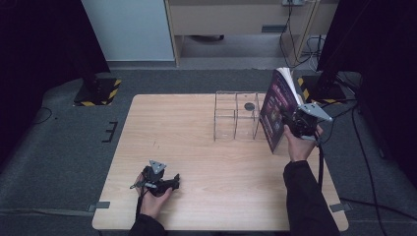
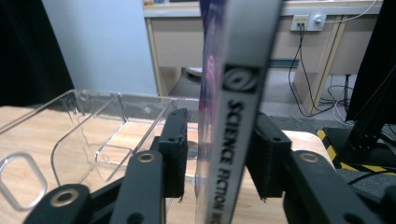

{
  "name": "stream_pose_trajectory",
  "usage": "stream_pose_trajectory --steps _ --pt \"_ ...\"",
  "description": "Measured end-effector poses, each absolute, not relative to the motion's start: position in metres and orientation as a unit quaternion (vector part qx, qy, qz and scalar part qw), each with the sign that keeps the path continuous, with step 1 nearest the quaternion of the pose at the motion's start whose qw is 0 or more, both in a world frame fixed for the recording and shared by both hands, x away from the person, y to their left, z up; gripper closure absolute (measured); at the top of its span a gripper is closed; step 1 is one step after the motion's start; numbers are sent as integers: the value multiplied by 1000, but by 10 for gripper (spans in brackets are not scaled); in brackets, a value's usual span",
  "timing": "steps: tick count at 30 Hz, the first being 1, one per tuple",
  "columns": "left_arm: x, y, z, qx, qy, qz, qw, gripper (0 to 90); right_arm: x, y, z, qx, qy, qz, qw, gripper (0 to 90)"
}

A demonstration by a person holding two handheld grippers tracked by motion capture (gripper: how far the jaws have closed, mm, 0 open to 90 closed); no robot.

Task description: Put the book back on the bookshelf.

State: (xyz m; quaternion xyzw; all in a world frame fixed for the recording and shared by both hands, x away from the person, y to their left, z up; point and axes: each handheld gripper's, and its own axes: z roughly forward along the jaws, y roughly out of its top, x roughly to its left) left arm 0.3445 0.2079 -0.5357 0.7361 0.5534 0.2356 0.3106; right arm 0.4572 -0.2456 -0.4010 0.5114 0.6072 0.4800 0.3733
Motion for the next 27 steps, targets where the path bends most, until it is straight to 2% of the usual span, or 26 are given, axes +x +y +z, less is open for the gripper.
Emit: stream_pose_trajectory --steps 6,8,11,22,27 --pt "345 208 -536 736 553 236 310 100 454 -246 -401 505 614 484 365 425" --pt "345 208 -536 736 553 236 311 100 451 -248 -401 505 611 485 369 344" --pt "345 208 -536 736 553 236 311 100 446 -252 -405 514 610 491 351 255" --pt "345 208 -536 736 553 236 310 100 410 -263 -423 508 647 478 309 161" --pt "345 208 -536 736 553 236 310 100 393 -266 -444 501 675 460 286 137"
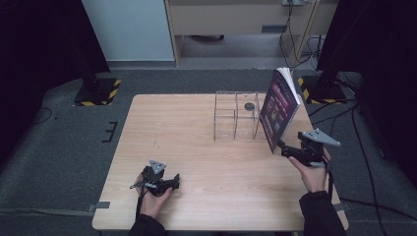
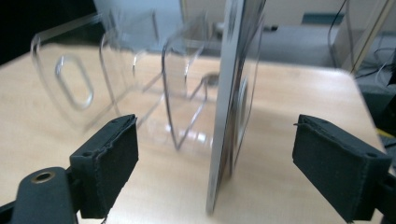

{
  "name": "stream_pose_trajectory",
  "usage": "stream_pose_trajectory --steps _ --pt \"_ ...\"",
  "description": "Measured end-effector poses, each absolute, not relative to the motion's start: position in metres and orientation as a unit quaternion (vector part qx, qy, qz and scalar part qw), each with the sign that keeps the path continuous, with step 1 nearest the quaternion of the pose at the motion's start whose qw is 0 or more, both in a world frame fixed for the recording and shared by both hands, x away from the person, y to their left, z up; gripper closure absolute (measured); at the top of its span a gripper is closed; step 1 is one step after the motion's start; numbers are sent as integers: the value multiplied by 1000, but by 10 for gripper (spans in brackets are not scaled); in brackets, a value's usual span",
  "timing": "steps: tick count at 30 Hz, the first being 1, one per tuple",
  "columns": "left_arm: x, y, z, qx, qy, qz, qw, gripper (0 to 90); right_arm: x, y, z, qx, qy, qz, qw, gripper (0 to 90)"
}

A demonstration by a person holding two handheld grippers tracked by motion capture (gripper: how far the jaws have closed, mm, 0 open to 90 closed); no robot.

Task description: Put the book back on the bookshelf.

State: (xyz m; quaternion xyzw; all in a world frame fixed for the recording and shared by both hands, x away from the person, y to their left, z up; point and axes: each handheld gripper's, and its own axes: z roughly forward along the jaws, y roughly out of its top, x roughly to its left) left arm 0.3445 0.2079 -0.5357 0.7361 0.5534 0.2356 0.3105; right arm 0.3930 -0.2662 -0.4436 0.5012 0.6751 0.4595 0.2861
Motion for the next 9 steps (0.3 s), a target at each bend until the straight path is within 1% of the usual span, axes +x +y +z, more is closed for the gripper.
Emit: stream_pose_trajectory --steps 9 --pt "345 208 -536 736 554 235 311 100 375 -281 -488 503 723 402 249 113"
